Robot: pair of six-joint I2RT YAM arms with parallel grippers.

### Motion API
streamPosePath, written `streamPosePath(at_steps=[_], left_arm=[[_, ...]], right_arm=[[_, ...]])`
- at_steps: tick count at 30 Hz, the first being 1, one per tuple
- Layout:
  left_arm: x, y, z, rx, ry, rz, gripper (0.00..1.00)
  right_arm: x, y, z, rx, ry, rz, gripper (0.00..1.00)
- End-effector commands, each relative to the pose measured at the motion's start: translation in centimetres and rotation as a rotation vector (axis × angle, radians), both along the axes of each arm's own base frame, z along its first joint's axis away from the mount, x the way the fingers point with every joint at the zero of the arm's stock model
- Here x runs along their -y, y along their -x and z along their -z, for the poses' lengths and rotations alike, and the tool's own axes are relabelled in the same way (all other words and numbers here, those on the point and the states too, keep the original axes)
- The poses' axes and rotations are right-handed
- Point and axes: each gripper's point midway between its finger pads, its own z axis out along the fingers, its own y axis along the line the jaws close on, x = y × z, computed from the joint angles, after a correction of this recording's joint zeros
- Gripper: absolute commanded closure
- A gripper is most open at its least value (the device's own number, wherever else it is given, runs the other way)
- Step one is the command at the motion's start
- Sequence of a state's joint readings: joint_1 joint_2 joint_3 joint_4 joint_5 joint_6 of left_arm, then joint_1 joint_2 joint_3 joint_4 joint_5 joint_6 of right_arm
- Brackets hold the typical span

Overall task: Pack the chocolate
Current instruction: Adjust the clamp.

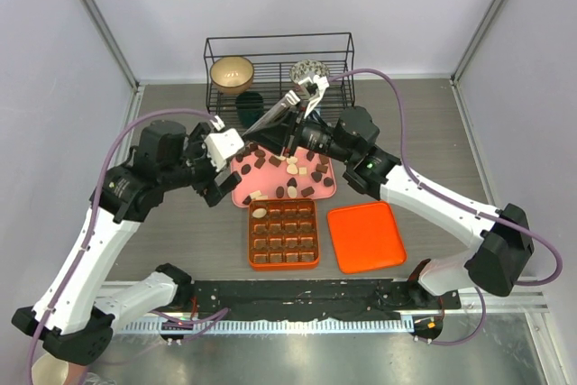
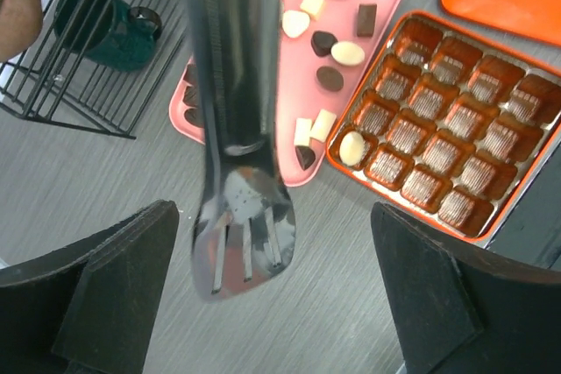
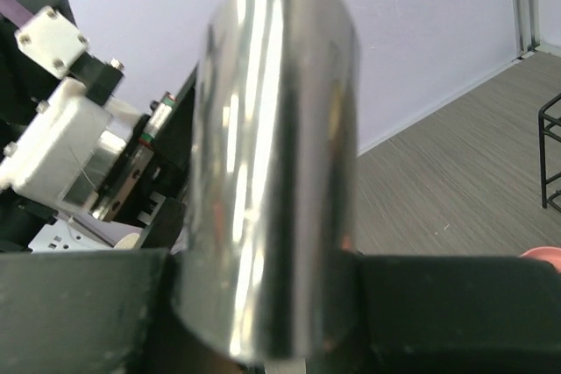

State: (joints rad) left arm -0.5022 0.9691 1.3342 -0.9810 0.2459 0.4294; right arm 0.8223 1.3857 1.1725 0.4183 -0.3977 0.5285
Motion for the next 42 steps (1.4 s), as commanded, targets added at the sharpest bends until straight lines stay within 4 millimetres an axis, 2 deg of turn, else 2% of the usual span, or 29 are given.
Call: streamPosePath(at_steps=[1, 6, 7, 8, 10, 18, 22, 29, 31, 35, 39, 42], left_arm=[[0.2, 0.4, 1.5, 0.004, -0.059, 0.081, 0.08], [-0.5, 0.3, 2.3, 0.027, -0.112, 0.085, 0.33], [-0.7, 0.0, 2.1, 0.038, -0.123, 0.076, 0.42], [-0.7, 0.0, 2.0, 0.047, -0.127, 0.076, 0.47], [-1.0, -0.1, 1.8, 0.062, -0.143, 0.078, 0.52], [-1.5, 0.3, 2.1, 0.077, -0.187, 0.088, 0.54], [-1.8, 0.6, 2.5, 0.075, -0.211, 0.094, 0.56], [-1.8, 0.8, 2.7, 0.074, -0.231, 0.1, 0.58], [-1.8, 0.8, 2.7, 0.073, -0.236, 0.1, 0.57], [-1.7, 0.8, 2.8, 0.067, -0.234, 0.103, 0.57], [-1.5, 1.0, 2.7, 0.067, -0.225, 0.105, 0.57], [-1.5, 1.0, 2.7, 0.064, -0.224, 0.104, 0.58]], right_arm=[[0.3, 0.5, -4.5, 0.054, -0.125, -0.001, 0.99], [0.0, 0.7, -4.6, 0.035, -0.131, -0.024, 0.99], [-0.1, 0.7, -4.4, 0.031, -0.129, -0.029, 0.99], [-0.3, 0.8, -4.2, 0.022, -0.125, -0.041, 0.99], [-0.4, 1.0, -3.9, 0.012, -0.12, -0.056, 0.99], [-1.1, 1.3, -2.5, 0.01, -0.035, -0.099, 0.97], [-1.2, 0.8, -3.2, 0.021, -0.035, -0.077, 0.83], [-1.8, 0.6, -4.1, 0.014, -0.092, -0.094, 0.8], [-1.9, 0.6, -3.9, -0.003, -0.107, -0.102, 0.76], [-1.7, 0.6, -4.3, -0.012, -0.156, -0.102, 0.74], [-2.0, 0.8, -4.4, -0.023, -0.177, -0.106, 0.67], [-2.3, 1.1, -4.5, -0.02, -0.183, -0.118, 0.65]])
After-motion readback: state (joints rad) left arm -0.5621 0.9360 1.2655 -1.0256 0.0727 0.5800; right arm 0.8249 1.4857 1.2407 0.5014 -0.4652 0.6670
